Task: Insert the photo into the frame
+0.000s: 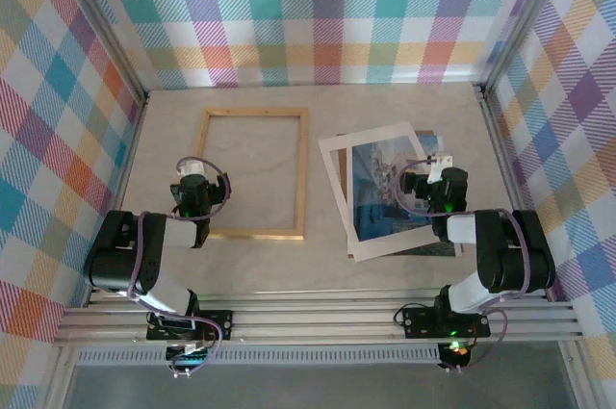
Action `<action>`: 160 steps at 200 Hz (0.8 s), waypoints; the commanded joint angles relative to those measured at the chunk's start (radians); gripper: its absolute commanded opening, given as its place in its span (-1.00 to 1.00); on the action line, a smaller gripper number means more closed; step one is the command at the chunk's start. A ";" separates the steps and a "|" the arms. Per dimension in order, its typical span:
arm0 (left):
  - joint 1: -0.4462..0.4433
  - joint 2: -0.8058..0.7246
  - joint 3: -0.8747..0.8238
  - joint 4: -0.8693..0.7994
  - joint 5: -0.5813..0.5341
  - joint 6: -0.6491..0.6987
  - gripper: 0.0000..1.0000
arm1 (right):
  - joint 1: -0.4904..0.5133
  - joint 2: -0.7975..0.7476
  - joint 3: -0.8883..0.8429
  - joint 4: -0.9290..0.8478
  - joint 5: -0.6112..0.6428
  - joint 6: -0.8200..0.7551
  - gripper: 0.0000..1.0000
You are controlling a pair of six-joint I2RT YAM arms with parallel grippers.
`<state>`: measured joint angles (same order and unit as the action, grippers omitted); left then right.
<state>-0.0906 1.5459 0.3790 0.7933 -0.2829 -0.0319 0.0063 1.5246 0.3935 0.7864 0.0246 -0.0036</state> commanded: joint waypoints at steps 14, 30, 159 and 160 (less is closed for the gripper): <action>-0.009 0.011 0.024 0.035 -0.017 0.014 0.99 | 0.006 0.011 0.018 0.045 -0.017 0.016 0.98; -0.009 0.011 0.026 0.035 -0.017 0.013 0.99 | 0.006 0.011 0.018 0.045 -0.016 0.016 0.98; -0.005 0.011 0.027 0.030 -0.010 0.011 0.99 | 0.001 0.012 0.019 0.041 -0.020 0.017 0.98; -0.005 0.011 0.026 0.030 -0.010 0.011 0.99 | 0.001 0.012 0.019 0.041 -0.021 0.017 0.98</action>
<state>-0.0906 1.5459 0.3790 0.7933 -0.2825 -0.0319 0.0059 1.5246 0.3950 0.7891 0.0242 -0.0006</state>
